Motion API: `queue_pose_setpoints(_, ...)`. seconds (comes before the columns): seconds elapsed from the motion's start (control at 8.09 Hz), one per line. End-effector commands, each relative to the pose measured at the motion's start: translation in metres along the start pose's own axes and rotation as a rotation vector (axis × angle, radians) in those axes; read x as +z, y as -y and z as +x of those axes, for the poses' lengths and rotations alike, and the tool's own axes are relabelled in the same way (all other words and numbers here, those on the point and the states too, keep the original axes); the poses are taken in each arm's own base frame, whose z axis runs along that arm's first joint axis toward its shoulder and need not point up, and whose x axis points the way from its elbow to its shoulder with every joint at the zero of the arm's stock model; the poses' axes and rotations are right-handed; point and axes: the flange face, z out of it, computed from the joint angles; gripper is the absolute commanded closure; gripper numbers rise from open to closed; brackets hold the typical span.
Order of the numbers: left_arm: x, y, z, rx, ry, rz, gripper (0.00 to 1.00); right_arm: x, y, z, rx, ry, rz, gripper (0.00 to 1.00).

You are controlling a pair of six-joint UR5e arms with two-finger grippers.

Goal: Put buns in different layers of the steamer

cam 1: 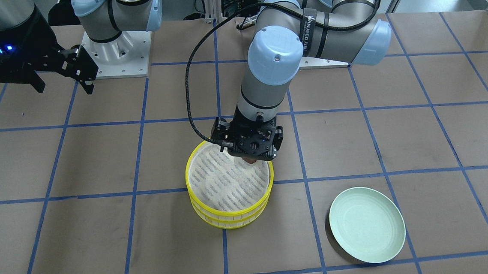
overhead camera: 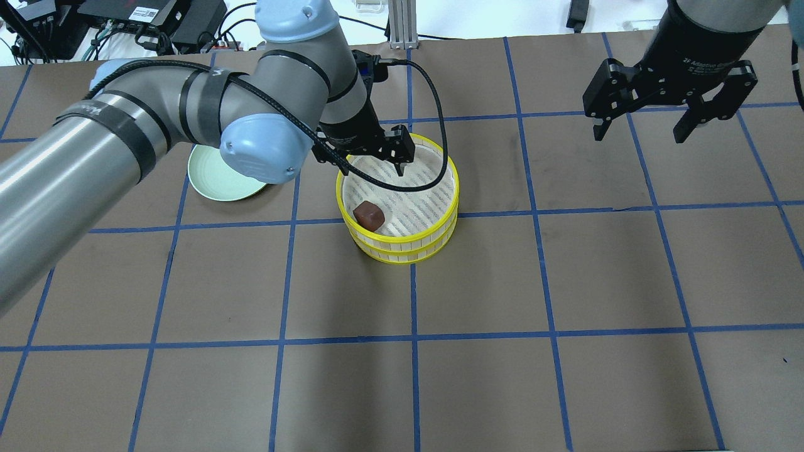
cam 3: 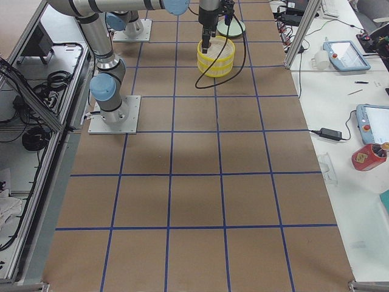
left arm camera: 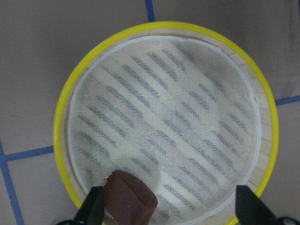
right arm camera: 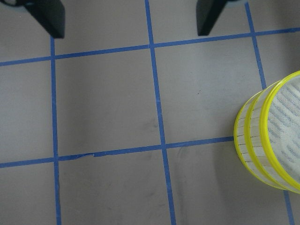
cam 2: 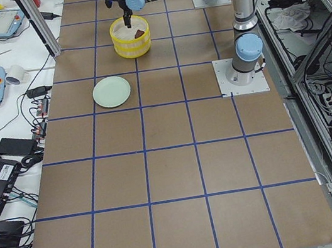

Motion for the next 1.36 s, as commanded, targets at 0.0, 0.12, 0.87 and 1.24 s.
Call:
queue_pose_setpoints(0.0, -0.041, 0.006, -0.056, 0.018, 0.026, 0.032, 0.0, 0.0, 0.0, 0.0, 0.0, 0.0, 0.0, 0.0)
queue_pose_setpoints(0.12, -0.058, 0.002, -0.076, -0.004, 0.037, 0.037, 0.0, 0.0, 0.0, 0.0, 0.0, 0.0, 0.0, 0.0)
queue_pose_setpoints(0.87, -0.14, -0.063, -0.123, 0.009, 0.151, -0.034, 0.0, 0.0, 0.0, 0.0, 0.0, 0.0, 0.002, 0.0)
queue_pose_setpoints(1.24, -0.143, -0.075, -0.135, 0.025, 0.288, -0.099, 0.0, 0.0, 0.0, 0.0, 0.0, 0.0, 0.002, 0.0)
